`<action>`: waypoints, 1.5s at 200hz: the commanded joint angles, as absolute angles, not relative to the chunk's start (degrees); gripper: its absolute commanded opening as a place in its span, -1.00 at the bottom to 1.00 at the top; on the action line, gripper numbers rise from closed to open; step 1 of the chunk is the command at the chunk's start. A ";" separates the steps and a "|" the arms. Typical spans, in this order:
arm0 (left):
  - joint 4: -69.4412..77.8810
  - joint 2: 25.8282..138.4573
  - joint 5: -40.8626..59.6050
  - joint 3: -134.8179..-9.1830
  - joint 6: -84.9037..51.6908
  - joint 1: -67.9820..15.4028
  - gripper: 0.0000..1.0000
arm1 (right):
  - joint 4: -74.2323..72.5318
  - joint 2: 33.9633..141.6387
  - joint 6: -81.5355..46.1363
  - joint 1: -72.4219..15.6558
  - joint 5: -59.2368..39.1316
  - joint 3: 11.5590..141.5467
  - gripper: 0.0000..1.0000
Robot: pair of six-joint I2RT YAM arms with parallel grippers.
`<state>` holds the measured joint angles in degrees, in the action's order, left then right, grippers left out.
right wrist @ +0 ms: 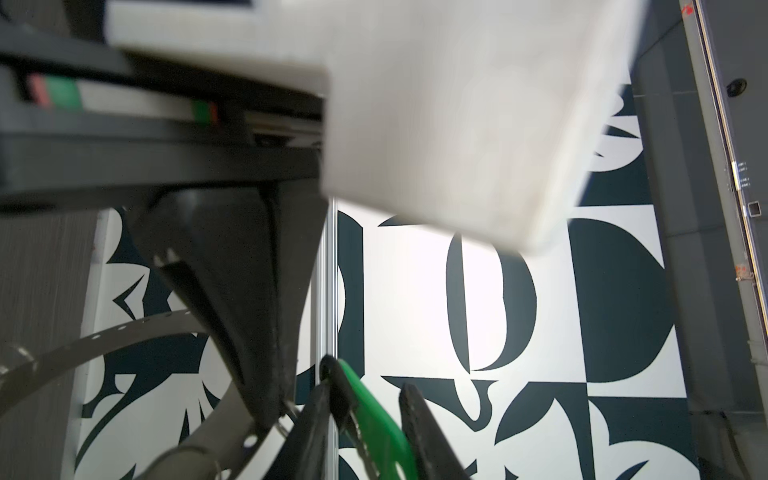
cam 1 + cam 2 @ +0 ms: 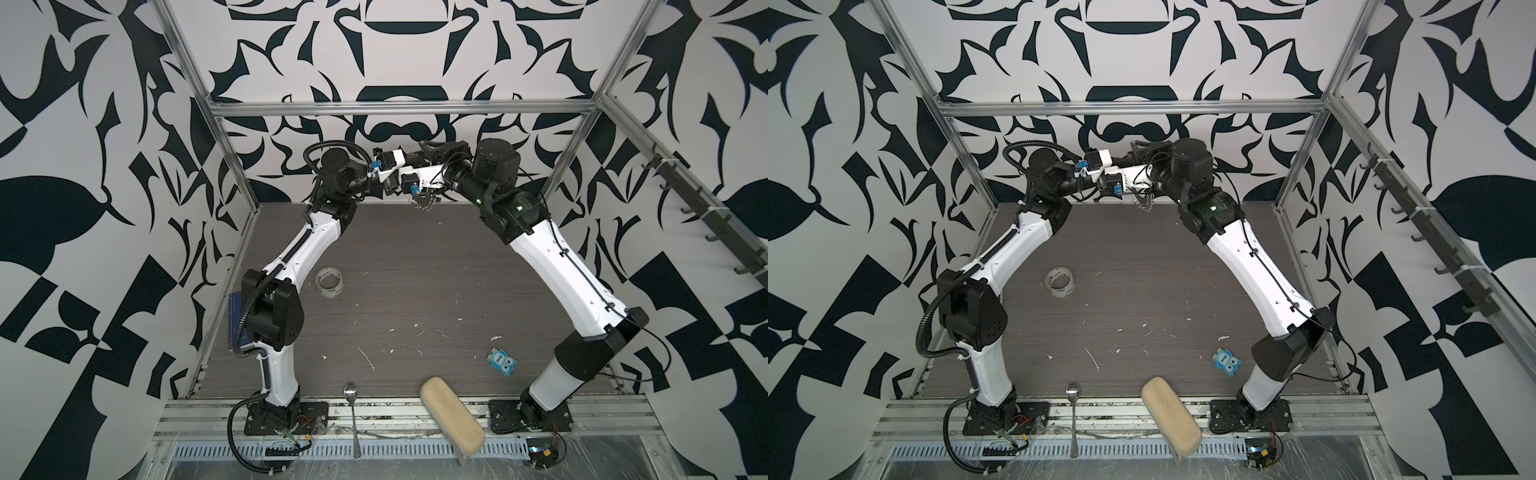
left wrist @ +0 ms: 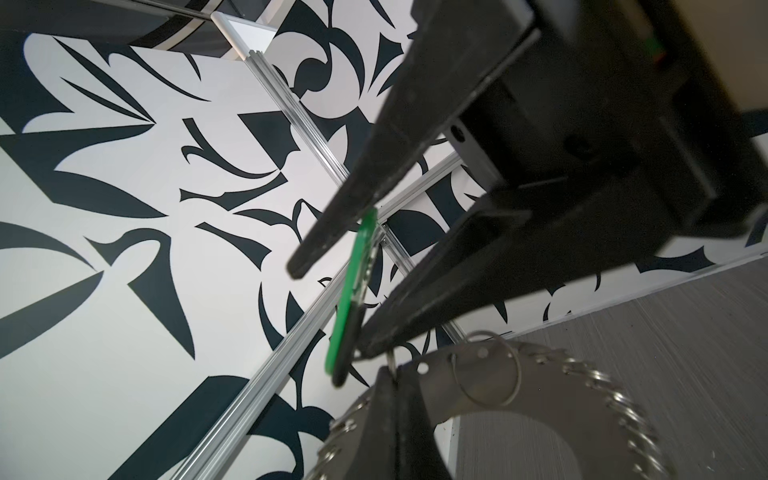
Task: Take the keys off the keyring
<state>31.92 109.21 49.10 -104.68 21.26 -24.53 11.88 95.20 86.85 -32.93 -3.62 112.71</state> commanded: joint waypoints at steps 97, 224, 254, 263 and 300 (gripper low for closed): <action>41.26 106.91 52.65 -105.63 14.86 -25.01 -1.00 | -15.79 91.07 87.82 -34.30 -2.89 102.73 0.06; 47.26 105.12 52.48 -102.23 10.59 -23.54 -1.00 | -6.74 82.90 61.38 -32.40 -10.38 104.56 0.51; 48.59 105.03 52.35 -101.61 9.87 -23.38 -1.00 | -0.26 82.60 51.90 -31.05 -12.58 108.56 0.53; 48.97 104.94 52.32 -101.43 9.70 -23.40 -1.00 | 1.57 83.15 49.83 -30.73 -12.31 110.12 0.54; 48.95 104.69 52.40 -101.16 9.62 -23.39 -1.00 | 10.30 85.43 43.70 -29.19 -8.21 114.88 0.56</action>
